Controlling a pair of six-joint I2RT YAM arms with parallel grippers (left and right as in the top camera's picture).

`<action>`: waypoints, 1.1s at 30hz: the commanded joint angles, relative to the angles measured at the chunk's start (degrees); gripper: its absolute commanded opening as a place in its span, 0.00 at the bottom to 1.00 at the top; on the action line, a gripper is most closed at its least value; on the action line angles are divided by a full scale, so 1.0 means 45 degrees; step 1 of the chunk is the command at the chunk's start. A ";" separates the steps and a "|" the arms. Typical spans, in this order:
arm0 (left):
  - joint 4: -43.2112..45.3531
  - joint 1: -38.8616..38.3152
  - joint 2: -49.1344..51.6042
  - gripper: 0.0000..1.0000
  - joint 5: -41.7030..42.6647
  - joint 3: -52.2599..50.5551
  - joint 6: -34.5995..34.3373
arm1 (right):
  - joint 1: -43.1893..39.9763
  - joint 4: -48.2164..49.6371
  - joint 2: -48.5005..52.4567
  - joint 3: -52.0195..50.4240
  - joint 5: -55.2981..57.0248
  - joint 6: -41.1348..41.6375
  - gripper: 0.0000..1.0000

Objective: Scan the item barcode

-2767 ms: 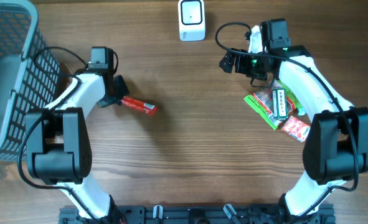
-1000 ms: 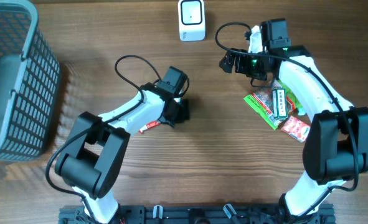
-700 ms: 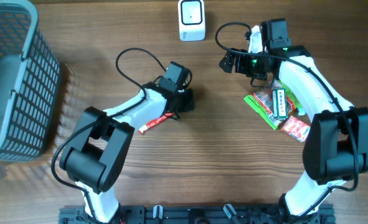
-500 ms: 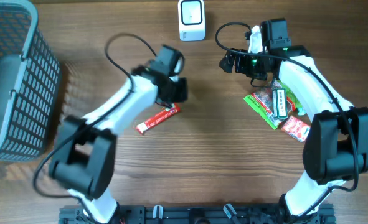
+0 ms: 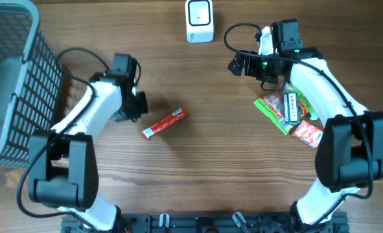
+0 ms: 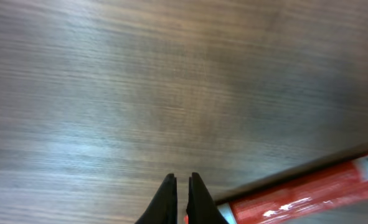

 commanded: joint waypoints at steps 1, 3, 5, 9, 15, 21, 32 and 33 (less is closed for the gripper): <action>0.0729 -0.0311 0.0102 0.05 0.1195 -0.1511 -0.0238 | -0.0019 0.0029 -0.0335 0.0005 -0.0199 0.0102 1.00; 0.0918 -0.0486 0.0102 0.05 0.1855 -0.2079 -0.0243 | -0.0019 0.0029 -0.0335 0.0005 -0.0199 0.0097 1.00; 0.0937 -0.0617 0.0102 0.05 0.2521 -0.2312 -0.0243 | -0.0019 0.0029 -0.0335 0.0005 -0.0199 0.0097 1.00; 0.1069 -0.0996 0.0102 0.06 0.3793 -0.2404 -0.0243 | -0.0019 0.0029 -0.0330 0.0005 -0.0199 0.0102 1.00; 0.2142 -0.1909 0.0102 0.07 0.5207 -0.2404 -0.0636 | -0.0019 0.0029 -0.0335 0.0005 -0.0199 0.0097 1.00; 0.3143 -0.3021 0.0102 0.08 0.4473 -0.2356 -0.1889 | -0.0019 0.0029 -0.0330 0.0005 -0.0194 0.0097 1.00; 0.1039 -0.3123 0.0024 0.40 0.4265 -0.0141 -0.2681 | -0.0019 0.0024 -0.0335 0.0005 -0.0194 0.0097 1.00; 0.1059 -0.3254 0.0049 0.40 0.3983 -0.0223 -0.3026 | -0.0019 0.0029 -0.0330 0.0005 -0.0194 0.0097 1.00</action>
